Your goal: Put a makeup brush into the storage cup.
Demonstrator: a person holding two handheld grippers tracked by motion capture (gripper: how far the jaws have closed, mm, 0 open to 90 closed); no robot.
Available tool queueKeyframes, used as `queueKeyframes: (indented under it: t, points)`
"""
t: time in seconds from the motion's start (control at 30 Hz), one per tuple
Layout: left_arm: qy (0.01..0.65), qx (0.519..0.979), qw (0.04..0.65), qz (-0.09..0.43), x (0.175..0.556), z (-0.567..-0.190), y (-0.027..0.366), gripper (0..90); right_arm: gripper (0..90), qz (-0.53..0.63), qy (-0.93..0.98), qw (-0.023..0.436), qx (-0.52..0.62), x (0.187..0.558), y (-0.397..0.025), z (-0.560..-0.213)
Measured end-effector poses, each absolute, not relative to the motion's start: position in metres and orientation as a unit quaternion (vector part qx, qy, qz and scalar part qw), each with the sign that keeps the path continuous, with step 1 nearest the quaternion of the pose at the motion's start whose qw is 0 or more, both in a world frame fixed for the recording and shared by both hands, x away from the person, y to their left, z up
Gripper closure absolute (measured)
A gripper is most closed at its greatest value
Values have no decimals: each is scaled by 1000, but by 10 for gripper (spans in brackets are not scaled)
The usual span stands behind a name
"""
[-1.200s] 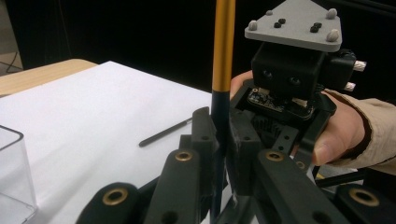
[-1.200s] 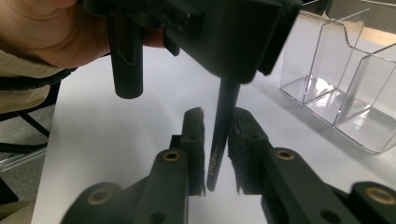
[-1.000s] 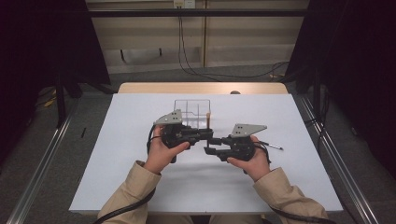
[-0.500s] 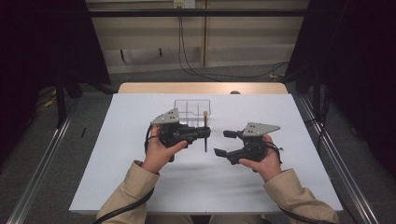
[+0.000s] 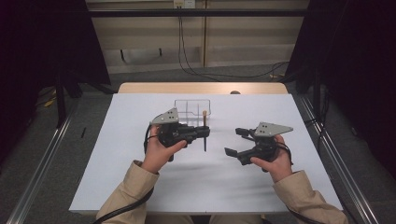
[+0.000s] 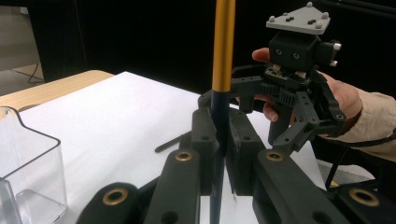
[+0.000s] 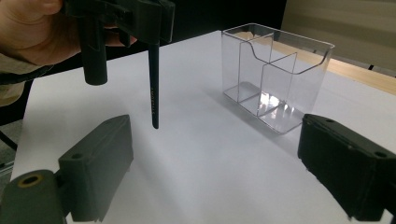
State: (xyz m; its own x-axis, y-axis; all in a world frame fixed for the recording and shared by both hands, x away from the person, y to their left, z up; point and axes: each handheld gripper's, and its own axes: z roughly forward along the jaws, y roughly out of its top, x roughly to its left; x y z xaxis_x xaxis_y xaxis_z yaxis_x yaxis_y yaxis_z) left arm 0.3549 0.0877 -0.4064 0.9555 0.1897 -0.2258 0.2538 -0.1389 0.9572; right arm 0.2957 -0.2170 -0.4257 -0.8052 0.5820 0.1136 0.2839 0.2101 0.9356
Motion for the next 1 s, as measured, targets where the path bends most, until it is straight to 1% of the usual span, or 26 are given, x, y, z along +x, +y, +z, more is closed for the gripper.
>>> queueKeyframes:
  t: [0.4, 1.0]
  points:
    - [144, 754, 640, -21, 354, -405, 88, 833, 47, 551, 771, 148, 281, 289, -231, -425]
    - [142, 756, 639, -16, 354, -403, 89, 833, 27, 543, 770, 164, 291, 280, -263, -428]
